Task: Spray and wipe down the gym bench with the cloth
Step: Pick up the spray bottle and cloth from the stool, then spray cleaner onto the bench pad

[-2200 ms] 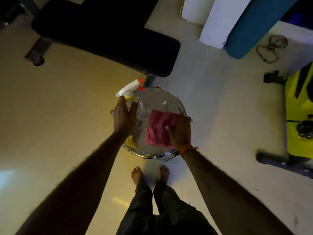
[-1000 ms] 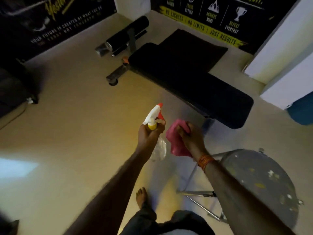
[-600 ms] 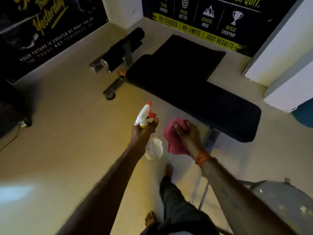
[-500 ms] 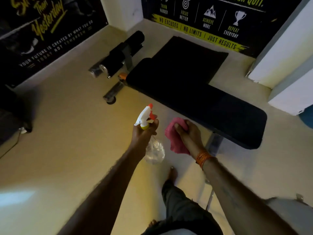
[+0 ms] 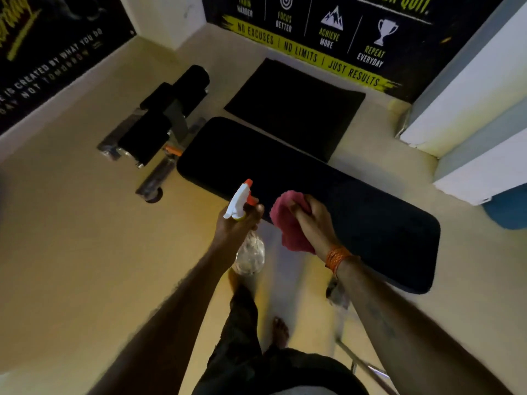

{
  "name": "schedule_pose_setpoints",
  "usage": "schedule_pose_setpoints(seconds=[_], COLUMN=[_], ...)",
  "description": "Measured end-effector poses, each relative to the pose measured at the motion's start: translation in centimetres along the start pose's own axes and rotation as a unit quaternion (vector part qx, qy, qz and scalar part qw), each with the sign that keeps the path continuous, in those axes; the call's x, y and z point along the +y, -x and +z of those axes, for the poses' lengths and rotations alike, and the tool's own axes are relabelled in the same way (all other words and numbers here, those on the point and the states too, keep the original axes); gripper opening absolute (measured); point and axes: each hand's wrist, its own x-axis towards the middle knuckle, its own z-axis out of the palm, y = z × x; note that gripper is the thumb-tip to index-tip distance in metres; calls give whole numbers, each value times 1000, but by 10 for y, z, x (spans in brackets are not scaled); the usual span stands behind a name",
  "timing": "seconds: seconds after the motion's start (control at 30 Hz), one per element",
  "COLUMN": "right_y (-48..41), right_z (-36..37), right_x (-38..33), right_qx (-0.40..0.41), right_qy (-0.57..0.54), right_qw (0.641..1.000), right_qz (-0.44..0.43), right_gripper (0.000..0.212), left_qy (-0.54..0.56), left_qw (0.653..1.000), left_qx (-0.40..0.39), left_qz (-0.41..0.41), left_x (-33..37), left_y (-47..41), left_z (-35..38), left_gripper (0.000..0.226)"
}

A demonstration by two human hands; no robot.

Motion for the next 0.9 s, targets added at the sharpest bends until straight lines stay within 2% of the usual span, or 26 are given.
schedule_pose_setpoints(seconds=[0.3, 0.37, 0.47, 0.5, 0.6, 0.63, 0.7, 0.8, 0.9], right_y=[-136, -164, -201, -214, -253, -266, -290, -326, -353], right_z=[6, 6, 7, 7, 9, 11, 15, 12, -1], right_x=[42, 58, 91, 104, 143, 154, 170, 201, 240], right_qx=[95, 115, 148, 154, 149, 140, 114, 92, 121], right_qy=[-71, -100, -134, -134, -132, -130, -128, -105, -8], right_qw=[987, 979, 965, 964, 964, 966, 971, 978, 979], right_qz=[105, 139, 170, 172, 174, 172, 167, 156, 167], right_gripper=[27, 37, 51, 45, 6, 5, 14, 13, 37], left_qy=[-16, -29, -56, -56, -86, -96, -107, -111, -131], left_qw=[996, 995, 994, 995, 993, 993, 992, 993, 991], left_qx=[-42, -63, -68, -58, -45, -47, -30, 7, 26], left_qz=[-75, -72, -61, -61, -60, -59, -56, -34, -22], left_x=[-48, -56, -80, -91, -125, -135, -153, -183, -212], left_y=[-170, -205, -254, -270, -307, -316, -330, -348, -358], left_z=[11, 23, 42, 47, 62, 67, 74, 83, 89], left_gripper=[59, 62, 53, 49, 48, 51, 45, 44, 31])
